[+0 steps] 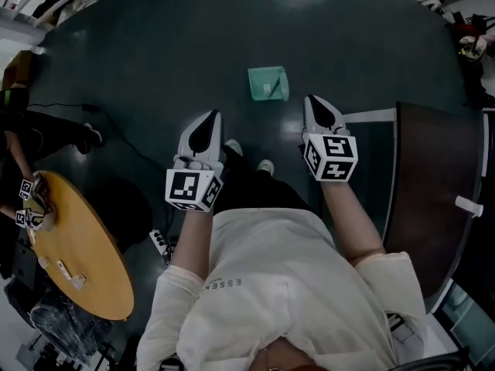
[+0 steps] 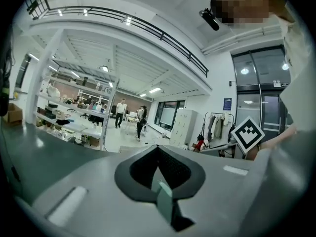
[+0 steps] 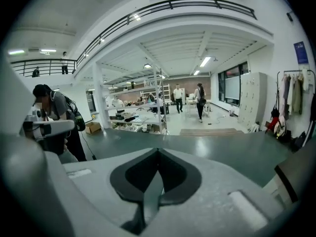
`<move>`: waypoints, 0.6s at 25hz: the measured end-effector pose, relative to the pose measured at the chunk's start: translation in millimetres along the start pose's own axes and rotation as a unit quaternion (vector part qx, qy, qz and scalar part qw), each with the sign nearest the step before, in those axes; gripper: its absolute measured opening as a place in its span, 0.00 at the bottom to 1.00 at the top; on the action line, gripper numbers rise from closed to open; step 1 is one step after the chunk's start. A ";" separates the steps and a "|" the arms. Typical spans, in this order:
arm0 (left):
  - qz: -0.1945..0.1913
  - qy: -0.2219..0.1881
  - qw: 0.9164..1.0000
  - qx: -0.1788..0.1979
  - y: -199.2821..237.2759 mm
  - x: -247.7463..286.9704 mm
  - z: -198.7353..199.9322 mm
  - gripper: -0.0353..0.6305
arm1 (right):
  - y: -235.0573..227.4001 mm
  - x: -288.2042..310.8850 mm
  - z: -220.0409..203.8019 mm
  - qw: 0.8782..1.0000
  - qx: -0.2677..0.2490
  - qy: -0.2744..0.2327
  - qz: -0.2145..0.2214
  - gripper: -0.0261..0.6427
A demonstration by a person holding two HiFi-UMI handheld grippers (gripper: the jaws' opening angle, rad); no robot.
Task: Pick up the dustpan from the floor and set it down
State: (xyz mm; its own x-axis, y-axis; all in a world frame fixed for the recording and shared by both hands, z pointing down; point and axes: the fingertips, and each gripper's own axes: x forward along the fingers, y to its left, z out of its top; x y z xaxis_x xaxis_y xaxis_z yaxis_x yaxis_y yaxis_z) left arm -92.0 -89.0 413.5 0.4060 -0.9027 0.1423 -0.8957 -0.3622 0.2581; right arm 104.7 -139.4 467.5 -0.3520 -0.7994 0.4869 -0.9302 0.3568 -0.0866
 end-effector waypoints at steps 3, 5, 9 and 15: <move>-0.020 0.018 1.000 -0.011 12.1 29.8 -12.9 0.07 | -7.0 33.3 -11.2 0.999 0.009 0.034 -0.009 0.03; -0.028 0.036 0.999 -0.015 23.5 49.6 -23.7 0.07 | -9.9 56.2 -23.3 0.998 0.005 0.067 -0.017 0.03; -0.044 0.061 0.997 -0.021 48.2 97.5 -41.0 0.07 | -16.0 110.0 -46.4 0.992 0.001 0.126 -0.018 0.03; -0.064 0.078 0.993 -0.054 74.9 147.7 -49.4 0.07 | -23.4 162.3 -85.7 0.979 0.017 0.203 -0.031 0.25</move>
State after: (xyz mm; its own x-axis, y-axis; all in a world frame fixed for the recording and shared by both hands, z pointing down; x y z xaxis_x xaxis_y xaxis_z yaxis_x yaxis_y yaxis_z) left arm -90.1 -238.0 501.1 0.5459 -0.8011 0.2454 -0.8138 -0.4373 0.3828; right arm 78.2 -236.1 623.1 -0.2306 -0.5585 0.7968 -0.9537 0.2920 -0.0714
